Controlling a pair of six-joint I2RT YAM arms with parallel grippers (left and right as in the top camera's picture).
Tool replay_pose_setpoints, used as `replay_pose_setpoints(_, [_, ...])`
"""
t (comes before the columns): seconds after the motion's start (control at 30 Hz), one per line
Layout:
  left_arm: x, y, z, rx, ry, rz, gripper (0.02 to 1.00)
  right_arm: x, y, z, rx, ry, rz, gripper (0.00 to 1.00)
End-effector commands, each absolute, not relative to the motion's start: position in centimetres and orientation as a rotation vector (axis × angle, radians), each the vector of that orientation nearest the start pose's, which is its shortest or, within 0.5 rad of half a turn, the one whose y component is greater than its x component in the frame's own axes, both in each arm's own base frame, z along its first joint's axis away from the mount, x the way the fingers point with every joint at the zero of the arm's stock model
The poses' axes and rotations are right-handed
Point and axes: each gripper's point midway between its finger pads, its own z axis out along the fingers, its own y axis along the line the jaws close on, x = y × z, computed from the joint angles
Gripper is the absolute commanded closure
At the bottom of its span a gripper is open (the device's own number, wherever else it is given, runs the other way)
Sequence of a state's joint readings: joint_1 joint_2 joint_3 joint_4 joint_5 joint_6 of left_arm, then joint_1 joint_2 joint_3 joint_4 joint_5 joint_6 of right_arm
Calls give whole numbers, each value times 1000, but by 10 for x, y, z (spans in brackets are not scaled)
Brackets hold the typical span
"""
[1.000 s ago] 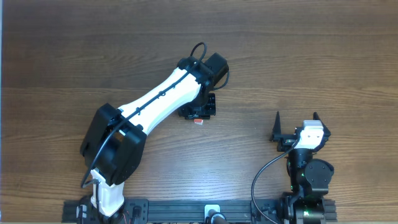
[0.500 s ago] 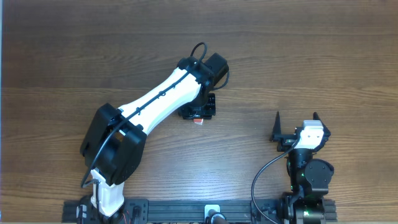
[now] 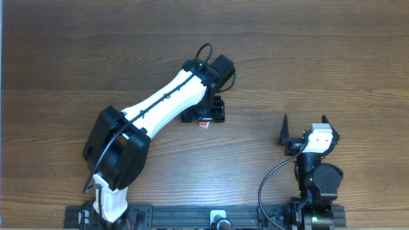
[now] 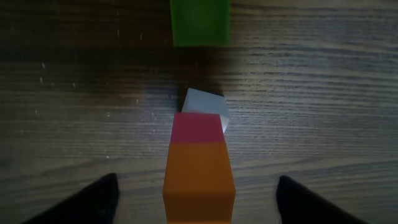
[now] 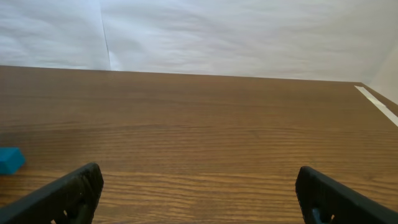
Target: Stack Cubes
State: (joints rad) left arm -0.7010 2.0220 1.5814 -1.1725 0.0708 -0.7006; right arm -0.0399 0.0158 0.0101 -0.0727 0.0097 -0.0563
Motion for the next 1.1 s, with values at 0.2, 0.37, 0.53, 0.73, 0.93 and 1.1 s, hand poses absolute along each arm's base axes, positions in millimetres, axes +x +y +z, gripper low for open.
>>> replay_pose_setpoints(0.2, [288,-254,63,-59,3163,-87,18,246,-14,156,6,1648,-88,9])
replay_pose_setpoints(0.37, [312,-250,113,-137,2984,-203,18,246,-14,156,6,1648,-88,7])
replay_pose_setpoints(0.53, [324,-220,186,-260,2787,-309,20,246,-14,156,6,1648,-88,9])
replay_pose_setpoints(0.73, [313,-178,260,-309,2513,-332,23,246,-14,156,6,1648,-88,9])
replay_pose_setpoints(0.93, [307,-133,302,-313,2210,-443,20,246,-14,156,6,1648,-88,9])
replay_pose_setpoints(1.1, [304,-77,303,-260,1977,-485,49,246,-14,156,6,1648,-88,12])
